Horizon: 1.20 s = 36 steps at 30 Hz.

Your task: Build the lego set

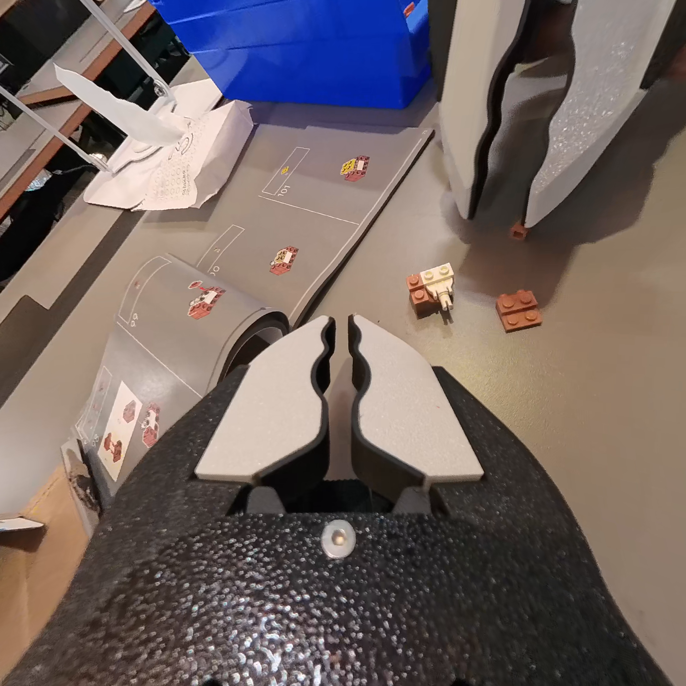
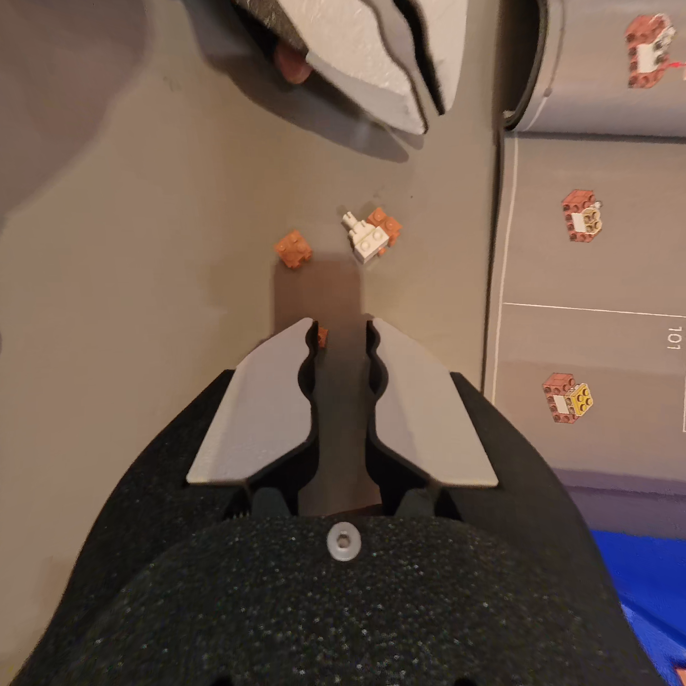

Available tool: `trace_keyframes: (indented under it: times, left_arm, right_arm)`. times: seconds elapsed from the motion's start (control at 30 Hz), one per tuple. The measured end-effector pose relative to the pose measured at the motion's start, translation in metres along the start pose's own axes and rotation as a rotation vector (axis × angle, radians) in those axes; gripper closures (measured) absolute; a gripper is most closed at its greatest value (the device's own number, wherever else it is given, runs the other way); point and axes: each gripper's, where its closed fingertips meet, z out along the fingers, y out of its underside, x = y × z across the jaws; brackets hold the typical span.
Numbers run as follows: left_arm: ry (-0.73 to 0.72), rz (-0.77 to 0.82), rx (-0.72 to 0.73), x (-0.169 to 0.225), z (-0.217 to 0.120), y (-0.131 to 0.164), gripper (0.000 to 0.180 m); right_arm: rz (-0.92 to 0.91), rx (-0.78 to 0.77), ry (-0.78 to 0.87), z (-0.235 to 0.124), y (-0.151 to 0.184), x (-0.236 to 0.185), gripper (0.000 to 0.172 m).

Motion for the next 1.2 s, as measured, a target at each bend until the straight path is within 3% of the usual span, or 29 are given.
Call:
trace_keyframes:
  times: [0.37, 0.77, 1.0, 1.2]
  left_arm:
    - [0.018, -0.025, 0.006, 0.002, -0.001, -0.002, 0.175]
    - [0.022, -0.033, 0.001, 0.003, -0.001, -0.001, 0.175]
    - [0.013, -0.027, -0.006, 0.001, 0.0, 0.001, 0.175]
    - [0.007, -0.031, -0.026, -0.001, 0.003, 0.003, 0.175]
  right_arm:
    - [0.113, 0.261, 0.115, -0.005, -0.025, 0.013, 0.149]
    - [0.069, 0.269, 0.156, -0.006, -0.024, 0.016, 0.149]
    - [0.016, 0.443, 0.108, -0.073, -0.037, 0.002, 0.15]
    - [0.033, 0.566, 0.2, -0.116, -0.01, -0.008, 0.152]
